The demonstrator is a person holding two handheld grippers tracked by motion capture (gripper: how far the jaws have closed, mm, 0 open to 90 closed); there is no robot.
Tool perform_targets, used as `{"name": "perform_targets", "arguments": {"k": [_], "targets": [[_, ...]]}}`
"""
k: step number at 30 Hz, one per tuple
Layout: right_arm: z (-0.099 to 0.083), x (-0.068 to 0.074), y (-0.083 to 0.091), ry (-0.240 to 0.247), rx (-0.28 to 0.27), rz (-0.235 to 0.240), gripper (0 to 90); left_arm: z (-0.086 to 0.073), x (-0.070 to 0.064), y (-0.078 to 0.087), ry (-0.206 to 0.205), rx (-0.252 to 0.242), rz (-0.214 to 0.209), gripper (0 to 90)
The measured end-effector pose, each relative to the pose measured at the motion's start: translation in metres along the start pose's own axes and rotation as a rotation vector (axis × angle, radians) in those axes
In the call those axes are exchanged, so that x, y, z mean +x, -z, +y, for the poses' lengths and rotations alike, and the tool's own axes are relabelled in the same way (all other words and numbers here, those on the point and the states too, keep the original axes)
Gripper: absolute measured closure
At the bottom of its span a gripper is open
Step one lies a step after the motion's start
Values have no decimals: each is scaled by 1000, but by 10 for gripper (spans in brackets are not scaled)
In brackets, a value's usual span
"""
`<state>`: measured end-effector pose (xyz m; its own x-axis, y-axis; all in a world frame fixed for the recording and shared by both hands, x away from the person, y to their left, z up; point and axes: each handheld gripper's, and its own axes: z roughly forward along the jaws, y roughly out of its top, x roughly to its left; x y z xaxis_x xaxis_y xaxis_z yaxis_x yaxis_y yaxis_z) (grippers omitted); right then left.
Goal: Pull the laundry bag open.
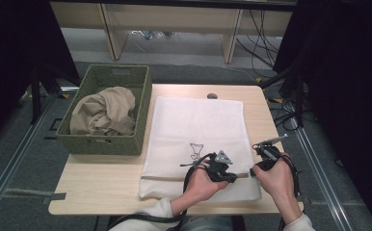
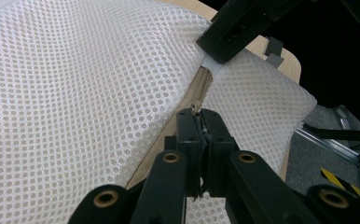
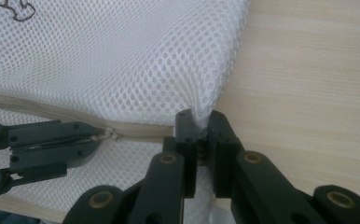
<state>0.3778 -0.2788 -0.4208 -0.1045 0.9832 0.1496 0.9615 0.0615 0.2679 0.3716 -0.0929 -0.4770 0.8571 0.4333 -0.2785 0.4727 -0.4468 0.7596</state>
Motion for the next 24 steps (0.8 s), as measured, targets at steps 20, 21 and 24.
{"name": "perform_targets", "arguments": {"k": [20, 21, 24], "targets": [[0, 2, -2, -7, 15, 1, 850, -3, 3, 7, 2, 20, 11, 868], [0, 2, -2, -8, 15, 3, 850, -3, 2, 7, 3, 19, 11, 868], [1, 0, -4, -22, 30, 9, 850, -4, 0, 7, 1, 18, 18, 868]]}}
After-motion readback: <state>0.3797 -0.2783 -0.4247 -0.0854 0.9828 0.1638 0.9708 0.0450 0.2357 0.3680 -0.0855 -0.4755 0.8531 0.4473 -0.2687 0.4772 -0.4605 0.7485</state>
